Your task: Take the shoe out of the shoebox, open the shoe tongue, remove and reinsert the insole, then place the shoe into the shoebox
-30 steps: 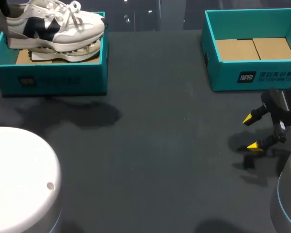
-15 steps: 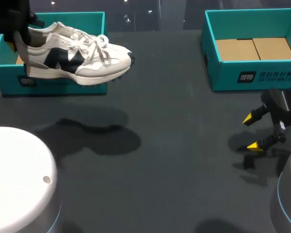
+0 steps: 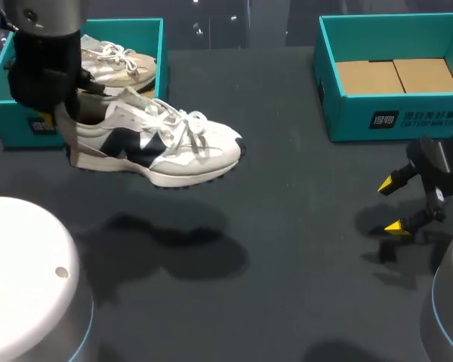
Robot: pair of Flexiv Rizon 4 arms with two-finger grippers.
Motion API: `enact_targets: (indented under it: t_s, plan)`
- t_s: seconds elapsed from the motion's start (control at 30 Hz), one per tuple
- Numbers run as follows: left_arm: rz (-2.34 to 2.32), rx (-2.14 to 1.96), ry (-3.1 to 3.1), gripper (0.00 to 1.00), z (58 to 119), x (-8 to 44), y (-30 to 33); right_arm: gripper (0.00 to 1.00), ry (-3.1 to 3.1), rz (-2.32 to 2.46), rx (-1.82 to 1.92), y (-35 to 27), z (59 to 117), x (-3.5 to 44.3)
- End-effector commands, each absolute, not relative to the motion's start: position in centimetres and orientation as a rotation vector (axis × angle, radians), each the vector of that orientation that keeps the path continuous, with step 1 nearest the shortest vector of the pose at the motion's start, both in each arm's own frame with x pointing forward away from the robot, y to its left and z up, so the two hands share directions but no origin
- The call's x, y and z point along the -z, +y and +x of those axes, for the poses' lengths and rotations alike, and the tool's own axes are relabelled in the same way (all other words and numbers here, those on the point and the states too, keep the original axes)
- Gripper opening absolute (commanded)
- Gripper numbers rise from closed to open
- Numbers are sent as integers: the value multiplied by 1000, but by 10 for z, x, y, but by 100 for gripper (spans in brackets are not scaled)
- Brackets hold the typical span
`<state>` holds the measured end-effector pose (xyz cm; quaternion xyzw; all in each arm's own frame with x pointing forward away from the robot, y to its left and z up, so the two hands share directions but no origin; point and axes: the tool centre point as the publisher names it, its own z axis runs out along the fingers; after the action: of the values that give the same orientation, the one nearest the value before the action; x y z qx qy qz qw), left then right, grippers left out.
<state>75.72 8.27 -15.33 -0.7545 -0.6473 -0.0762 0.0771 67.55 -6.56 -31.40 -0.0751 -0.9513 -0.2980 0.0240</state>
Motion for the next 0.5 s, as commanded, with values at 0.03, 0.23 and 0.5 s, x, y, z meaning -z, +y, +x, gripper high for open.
enact_targets:
  t_s: [0.03, 0.23, 0.5]
  plan:
    - [-2296, 307, -1961, 0, 752, 157, 79, 100, -2945, -233, 921, -66, 675, 314]
    - [-2296, 307, -1961, 0, 752, 157, 79, 100, -2945, -233, 921, -66, 675, 314]
    - [-2268, 302, -1981, 0, 746, 172, 69, 100, -2945, -233, 921, -66, 675, 314]
